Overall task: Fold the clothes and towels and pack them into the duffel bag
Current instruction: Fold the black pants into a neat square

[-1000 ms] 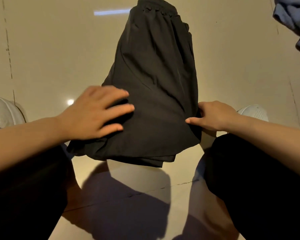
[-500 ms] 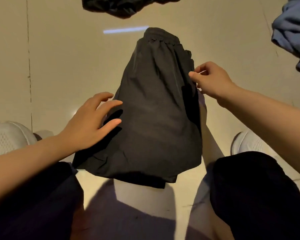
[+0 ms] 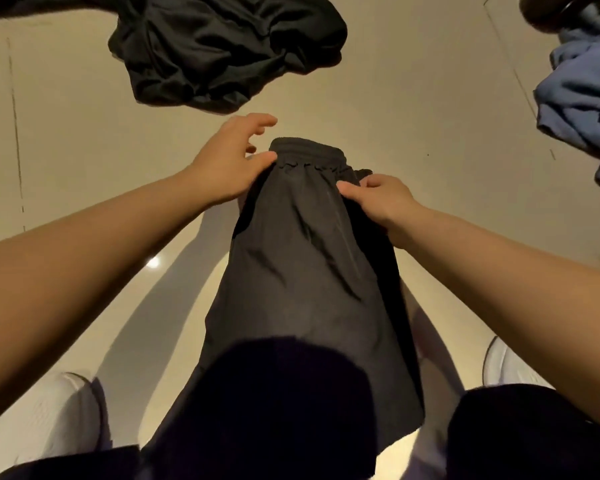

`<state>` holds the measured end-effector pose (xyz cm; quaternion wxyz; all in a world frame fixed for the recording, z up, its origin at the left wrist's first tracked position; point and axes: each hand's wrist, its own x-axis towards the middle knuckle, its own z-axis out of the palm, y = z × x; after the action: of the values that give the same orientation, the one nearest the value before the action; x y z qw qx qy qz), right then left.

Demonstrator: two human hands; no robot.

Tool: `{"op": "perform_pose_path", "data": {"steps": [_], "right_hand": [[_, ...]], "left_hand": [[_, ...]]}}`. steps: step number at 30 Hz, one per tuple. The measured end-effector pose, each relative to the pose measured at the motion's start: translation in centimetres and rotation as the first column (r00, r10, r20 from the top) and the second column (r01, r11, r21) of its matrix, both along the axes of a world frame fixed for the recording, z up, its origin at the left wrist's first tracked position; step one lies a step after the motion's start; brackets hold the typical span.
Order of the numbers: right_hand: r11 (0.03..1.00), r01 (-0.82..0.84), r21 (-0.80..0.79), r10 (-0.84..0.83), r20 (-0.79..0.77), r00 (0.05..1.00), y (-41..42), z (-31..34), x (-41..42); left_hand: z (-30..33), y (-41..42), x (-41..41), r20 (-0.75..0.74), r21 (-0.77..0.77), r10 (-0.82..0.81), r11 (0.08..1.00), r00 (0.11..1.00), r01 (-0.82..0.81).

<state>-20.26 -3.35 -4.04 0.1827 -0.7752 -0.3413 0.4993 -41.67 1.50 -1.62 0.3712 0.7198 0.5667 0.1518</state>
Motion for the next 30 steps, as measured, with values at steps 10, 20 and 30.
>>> {"op": "perform_pose_path", "data": {"steps": [10, 20, 30], "right_hand": [[0.921, -0.183, 0.345, 0.078, 0.297, 0.952, -1.2, 1.2, 2.2], [0.993, -0.031, 0.114, 0.005, 0.217, 0.976, -2.0, -0.4, 2.9], [0.967, -0.022, 0.256, -0.027, 0.186, 0.982, 2.7, 0.4, 2.9]], "left_hand": [[-2.6, 2.0, 2.5, -0.422, 0.38, -0.215, 0.84, 0.881, 0.387], [-4.3, 0.4, 3.5, -0.528, 0.371, -0.345, 0.729, 0.776, 0.576], [-2.3, 1.9, 6.4, -0.544, 0.219, -0.405, 0.777, 0.735, 0.59]]}}
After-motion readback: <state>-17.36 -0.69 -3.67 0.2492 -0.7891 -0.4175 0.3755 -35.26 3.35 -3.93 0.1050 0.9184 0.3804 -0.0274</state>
